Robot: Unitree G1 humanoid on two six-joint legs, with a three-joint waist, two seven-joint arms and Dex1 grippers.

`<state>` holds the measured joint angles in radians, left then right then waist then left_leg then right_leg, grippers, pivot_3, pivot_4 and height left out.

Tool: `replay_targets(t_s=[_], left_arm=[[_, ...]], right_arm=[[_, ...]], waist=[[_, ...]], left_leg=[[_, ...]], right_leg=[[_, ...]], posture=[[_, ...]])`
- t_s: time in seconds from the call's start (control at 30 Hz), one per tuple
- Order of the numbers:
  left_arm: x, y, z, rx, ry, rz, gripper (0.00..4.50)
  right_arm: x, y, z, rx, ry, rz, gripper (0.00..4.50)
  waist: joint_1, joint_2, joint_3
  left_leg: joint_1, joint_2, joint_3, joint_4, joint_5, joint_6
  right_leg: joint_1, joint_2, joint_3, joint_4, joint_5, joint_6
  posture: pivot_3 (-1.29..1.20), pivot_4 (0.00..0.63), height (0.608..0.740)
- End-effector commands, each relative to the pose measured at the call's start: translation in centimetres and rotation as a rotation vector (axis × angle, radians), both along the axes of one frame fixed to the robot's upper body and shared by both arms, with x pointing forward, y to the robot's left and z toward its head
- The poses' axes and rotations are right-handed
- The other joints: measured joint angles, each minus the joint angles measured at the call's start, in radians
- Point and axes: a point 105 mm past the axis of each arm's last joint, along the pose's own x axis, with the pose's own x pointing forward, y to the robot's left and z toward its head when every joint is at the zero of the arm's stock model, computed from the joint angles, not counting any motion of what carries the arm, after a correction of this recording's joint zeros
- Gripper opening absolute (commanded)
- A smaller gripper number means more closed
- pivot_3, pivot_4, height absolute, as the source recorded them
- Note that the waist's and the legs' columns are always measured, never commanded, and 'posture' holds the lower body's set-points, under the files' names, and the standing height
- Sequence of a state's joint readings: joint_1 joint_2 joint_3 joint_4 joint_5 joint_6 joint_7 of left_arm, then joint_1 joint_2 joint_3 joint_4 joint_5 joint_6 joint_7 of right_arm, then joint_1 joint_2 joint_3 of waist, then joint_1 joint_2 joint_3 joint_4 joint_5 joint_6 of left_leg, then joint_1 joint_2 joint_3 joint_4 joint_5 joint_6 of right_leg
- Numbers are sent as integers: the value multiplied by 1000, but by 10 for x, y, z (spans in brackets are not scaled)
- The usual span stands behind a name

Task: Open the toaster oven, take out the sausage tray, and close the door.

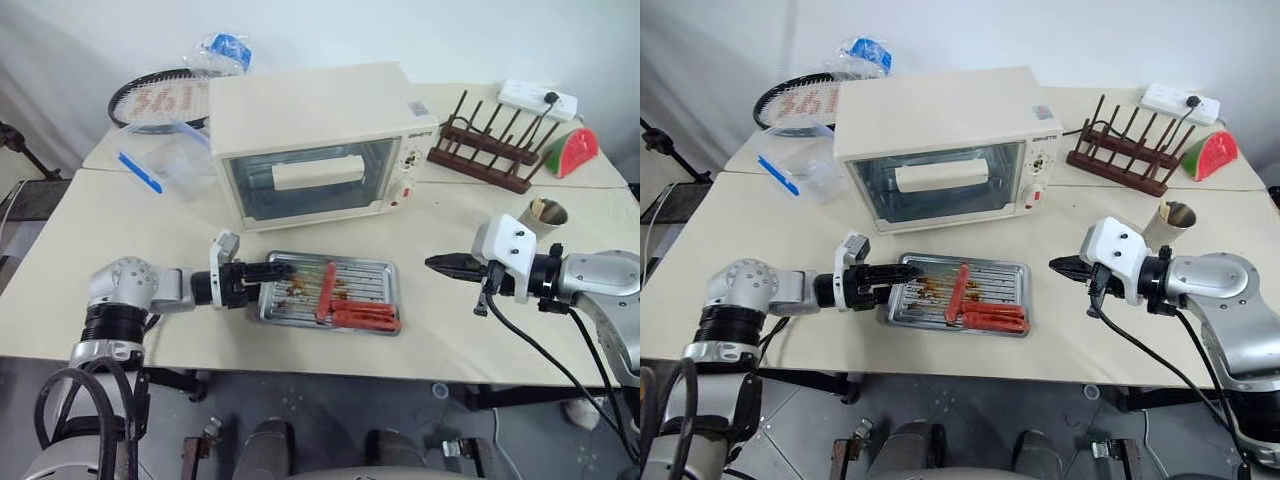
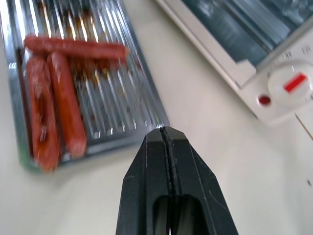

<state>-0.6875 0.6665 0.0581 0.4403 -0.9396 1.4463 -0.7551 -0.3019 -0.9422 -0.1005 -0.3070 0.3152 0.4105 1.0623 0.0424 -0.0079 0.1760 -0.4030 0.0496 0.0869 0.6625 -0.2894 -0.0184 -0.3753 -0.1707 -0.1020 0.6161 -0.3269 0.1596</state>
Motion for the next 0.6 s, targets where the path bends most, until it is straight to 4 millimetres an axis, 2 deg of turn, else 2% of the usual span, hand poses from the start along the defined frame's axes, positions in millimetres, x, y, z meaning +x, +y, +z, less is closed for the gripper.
replay_targets(t_s=[0.03,0.13,0.2,0.27,0.33,0.37,0.47,0.6], left_arm=[[2,33,-6,175,-51,84,4474],[0,42,6,225,-160,59,4474],[-2,43,24,217,-370,8,4474],[-8,45,33,215,-488,-53,4474],[-9,46,56,113,-713,-38,4474],[-12,49,59,109,-800,-46,4474],[-18,60,58,193,-964,-44,4500],[-37,75,48,256,-1045,-143,4500]], right_arm=[[-3,-9,10,-3,-8,29,0],[-3,-15,8,-13,11,45,0],[-1,-19,8,-21,4,55,0],[0,-22,8,-22,-7,64,0],[1,-24,7,-13,2,73,0],[2,-26,6,-15,6,81,0],[-3,-26,3,-9,5,157,572],[-4,-28,5,46,-13,210,1862]], waist=[[-18,0,0],[-32,-1,1],[-40,-2,2],[-42,-3,2],[-42,-4,3],[-41,-4,3],[-41,-4,3],[-42,-4,3]], left_leg=[[0,0,0,0,0,0],[0,1,1,-1,0,0],[0,1,2,-2,0,0],[0,1,2,-3,0,-1],[-1,1,3,-3,0,0],[-1,1,3,-3,-1,0],[-2,1,3,-3,-1,0],[-2,1,3,-3,-1,0]], right_leg=[[0,0,0,0,0,0],[-1,0,0,0,0,0],[-1,0,0,-1,0,0],[-2,0,0,-3,0,0],[-2,0,0,-5,0,0],[-2,0,0,-5,0,0],[-2,0,0,-5,0,0],[-2,0,0,-5,0,0]], posture=[[0,150,740],[0,150,740],[0,150,740],[0,150,740],[0,150,740],[0,150,740],[0,150,740],[0,150,740]])
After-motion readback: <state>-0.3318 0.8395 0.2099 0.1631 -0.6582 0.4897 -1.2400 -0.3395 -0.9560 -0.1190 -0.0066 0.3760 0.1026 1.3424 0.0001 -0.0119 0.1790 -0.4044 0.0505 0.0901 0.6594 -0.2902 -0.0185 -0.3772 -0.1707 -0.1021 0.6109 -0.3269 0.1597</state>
